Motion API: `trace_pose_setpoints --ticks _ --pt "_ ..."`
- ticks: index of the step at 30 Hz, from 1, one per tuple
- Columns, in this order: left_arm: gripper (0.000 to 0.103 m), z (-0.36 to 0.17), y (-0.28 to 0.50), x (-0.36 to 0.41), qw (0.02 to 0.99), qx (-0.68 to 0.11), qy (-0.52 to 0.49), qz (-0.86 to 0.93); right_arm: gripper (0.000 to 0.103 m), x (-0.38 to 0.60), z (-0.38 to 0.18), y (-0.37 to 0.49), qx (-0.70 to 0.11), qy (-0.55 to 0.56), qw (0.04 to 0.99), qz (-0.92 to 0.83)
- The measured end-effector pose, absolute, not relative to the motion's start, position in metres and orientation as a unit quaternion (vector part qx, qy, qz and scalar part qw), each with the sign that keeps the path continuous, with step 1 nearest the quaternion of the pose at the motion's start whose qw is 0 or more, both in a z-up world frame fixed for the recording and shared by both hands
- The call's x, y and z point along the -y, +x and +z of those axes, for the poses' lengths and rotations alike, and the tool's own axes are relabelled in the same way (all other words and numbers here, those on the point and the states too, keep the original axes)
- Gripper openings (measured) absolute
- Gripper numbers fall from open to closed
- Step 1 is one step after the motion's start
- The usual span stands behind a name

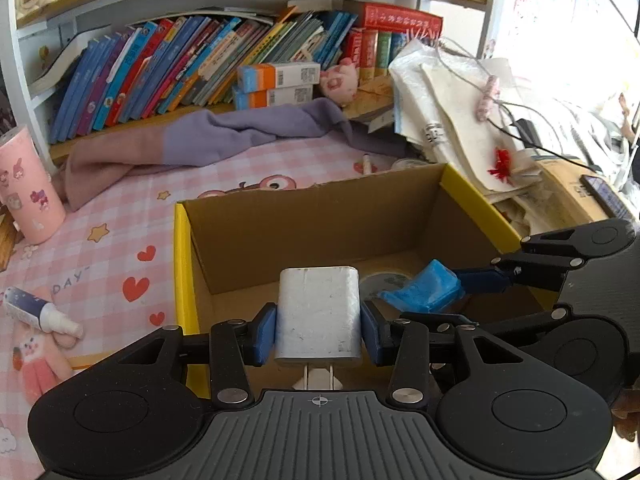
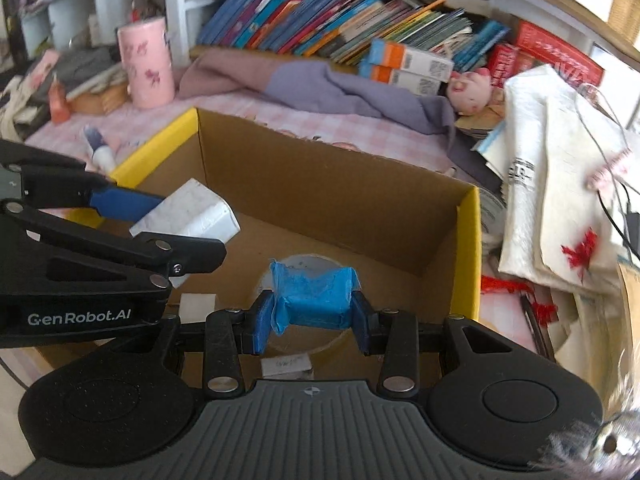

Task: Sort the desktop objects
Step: 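Lower both into the yellow box and open the left and right tools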

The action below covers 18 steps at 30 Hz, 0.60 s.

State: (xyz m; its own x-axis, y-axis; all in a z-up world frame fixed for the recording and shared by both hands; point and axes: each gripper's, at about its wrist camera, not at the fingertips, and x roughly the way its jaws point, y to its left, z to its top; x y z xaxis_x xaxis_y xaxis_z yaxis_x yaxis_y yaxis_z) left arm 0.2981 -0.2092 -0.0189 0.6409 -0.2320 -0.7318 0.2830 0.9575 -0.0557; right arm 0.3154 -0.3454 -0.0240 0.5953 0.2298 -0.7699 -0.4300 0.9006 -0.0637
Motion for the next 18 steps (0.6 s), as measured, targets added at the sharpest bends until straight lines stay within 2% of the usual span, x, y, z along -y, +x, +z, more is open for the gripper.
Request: trace_pose_setpoints --ticks 12,16,18 --pt "0.044 -0.019 0.297 0.206 0.915 -0.379 0.023 -0.136 0.039 0.340 -0.031 0.331 -0.422 -0.146 0.872 0.200" --pt "0.055 -0.012 0.292 0.204 0.923 -0.363 0.017 -0.129 0.048 0.339 -0.029 0.332 -0.414 -0.147 0.876 0.201" --pt "0.056 -0.007 0.288 0.200 0.926 -0.354 0.009 -0.127 0.049 0.339 -0.027 0.330 -0.410 -0.146 0.878 0.199"
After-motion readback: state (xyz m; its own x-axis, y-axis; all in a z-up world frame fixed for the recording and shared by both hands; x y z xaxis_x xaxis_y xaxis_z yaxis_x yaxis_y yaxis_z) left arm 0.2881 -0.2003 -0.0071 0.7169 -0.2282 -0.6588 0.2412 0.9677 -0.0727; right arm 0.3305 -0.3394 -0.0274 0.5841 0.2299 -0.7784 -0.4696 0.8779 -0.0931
